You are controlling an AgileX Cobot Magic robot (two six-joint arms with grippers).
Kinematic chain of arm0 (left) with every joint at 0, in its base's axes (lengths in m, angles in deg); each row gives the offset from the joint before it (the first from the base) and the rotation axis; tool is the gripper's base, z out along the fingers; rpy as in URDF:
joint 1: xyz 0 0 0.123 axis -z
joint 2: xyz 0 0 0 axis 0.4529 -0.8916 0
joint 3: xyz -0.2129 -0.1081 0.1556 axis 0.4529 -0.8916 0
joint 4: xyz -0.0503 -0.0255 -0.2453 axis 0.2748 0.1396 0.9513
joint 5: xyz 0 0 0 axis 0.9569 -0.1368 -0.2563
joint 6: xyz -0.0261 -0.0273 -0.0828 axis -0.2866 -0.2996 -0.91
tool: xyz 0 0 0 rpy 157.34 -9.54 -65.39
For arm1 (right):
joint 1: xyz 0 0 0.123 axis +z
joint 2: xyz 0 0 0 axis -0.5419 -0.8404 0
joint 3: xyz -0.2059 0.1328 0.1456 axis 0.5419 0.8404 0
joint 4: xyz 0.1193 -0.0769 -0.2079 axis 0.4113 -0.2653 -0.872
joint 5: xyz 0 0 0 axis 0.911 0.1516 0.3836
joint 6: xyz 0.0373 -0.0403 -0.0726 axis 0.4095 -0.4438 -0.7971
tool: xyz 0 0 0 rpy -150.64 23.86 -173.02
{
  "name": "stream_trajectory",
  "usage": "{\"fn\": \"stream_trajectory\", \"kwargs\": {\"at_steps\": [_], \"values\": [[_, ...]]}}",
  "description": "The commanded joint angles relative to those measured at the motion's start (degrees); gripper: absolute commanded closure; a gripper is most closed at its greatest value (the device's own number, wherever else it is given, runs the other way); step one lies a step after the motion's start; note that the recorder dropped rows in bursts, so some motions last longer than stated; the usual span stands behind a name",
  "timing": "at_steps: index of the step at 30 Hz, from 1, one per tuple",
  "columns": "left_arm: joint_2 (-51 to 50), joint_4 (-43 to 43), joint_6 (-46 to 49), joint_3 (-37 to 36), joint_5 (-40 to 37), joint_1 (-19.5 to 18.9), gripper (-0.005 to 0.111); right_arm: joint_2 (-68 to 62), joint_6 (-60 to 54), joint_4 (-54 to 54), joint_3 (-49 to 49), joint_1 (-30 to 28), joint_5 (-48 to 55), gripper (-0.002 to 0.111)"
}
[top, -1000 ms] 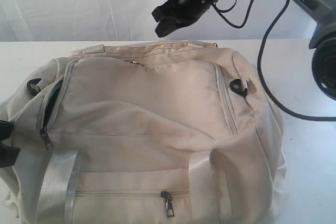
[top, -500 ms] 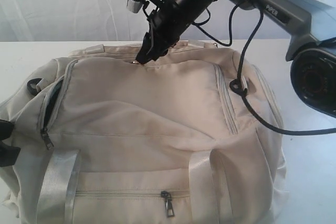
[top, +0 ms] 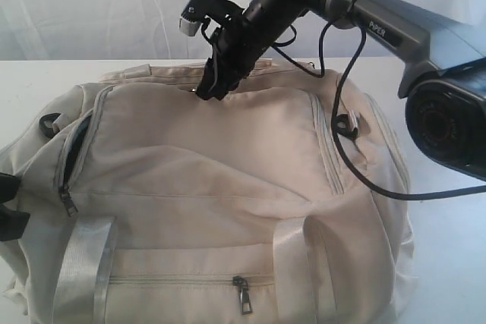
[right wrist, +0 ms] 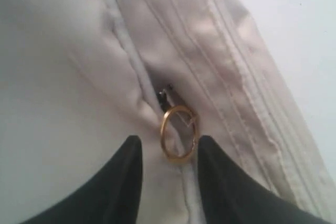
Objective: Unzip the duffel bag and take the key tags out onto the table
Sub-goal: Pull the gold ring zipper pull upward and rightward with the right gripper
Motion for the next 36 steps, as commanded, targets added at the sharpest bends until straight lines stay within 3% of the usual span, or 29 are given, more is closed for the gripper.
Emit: {"fn": "stream_trajectory", "kwargs": {"at_steps": [1,22,32,36], "values": [[0.71,0.99,-0.26,0.11,-0.73,0.07,0.107,-1.31,-0.59,-0.61,0.24,0.39,-1.25,0.076],[0.71,1.50,-0.26,0.11,-0.63,0.07,0.107,-0.38,-0.68,-0.59,0.14,1.05,-3.26,0.082],[0.71,1.50,-0.26,0.11,-0.63,0.07,0.107,-0.38,-2.18,-0.84,0.14,1.05,-3.04,0.106],[0.71,1.50,-0.26,0.11,-0.63,0.07,0.107,-0.38,-2.18,-1.75,0.14,1.05,-3.04,0.108]]}}
